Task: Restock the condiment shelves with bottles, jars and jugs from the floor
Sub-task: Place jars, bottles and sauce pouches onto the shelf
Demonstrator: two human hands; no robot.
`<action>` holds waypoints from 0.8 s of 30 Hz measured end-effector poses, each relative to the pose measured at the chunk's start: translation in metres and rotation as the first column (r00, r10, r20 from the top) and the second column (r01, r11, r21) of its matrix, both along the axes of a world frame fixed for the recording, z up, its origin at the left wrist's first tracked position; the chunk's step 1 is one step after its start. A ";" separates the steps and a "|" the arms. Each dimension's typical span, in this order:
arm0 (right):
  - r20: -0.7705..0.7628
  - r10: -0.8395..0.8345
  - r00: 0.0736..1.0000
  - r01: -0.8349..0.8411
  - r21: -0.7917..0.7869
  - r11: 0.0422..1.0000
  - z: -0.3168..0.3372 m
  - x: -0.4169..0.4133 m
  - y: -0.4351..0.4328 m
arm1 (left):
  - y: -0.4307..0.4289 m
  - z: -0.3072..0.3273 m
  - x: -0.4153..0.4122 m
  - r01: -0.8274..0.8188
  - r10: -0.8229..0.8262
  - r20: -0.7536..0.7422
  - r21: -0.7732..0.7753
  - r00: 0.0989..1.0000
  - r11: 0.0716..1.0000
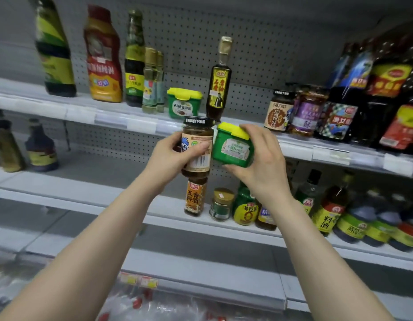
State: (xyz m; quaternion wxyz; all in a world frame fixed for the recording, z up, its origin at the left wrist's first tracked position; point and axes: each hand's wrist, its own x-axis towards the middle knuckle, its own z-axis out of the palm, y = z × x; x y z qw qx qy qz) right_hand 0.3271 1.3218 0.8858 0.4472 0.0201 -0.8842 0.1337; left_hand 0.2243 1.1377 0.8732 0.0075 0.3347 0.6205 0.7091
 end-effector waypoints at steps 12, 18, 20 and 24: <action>-0.138 -0.019 0.990 0.030 0.081 0.996 0.070 -0.066 -0.046 | -0.067 0.037 -0.088 -0.011 0.020 -0.072 0.119 0.997 0.993; -0.086 -0.028 0.996 0.040 0.132 0.990 0.074 -0.097 -0.066 | -0.086 0.039 -0.122 -0.013 0.020 -0.046 0.135 0.999 0.991; -0.041 -0.025 0.999 0.030 0.131 0.991 0.064 -0.106 -0.073 | -0.089 0.036 -0.128 -0.004 0.008 -0.032 0.117 0.999 0.993; -0.046 -0.011 0.999 0.016 0.091 0.996 0.049 -0.120 -0.080 | -0.092 0.030 -0.138 0.026 -0.026 -0.005 0.062 1.000 0.998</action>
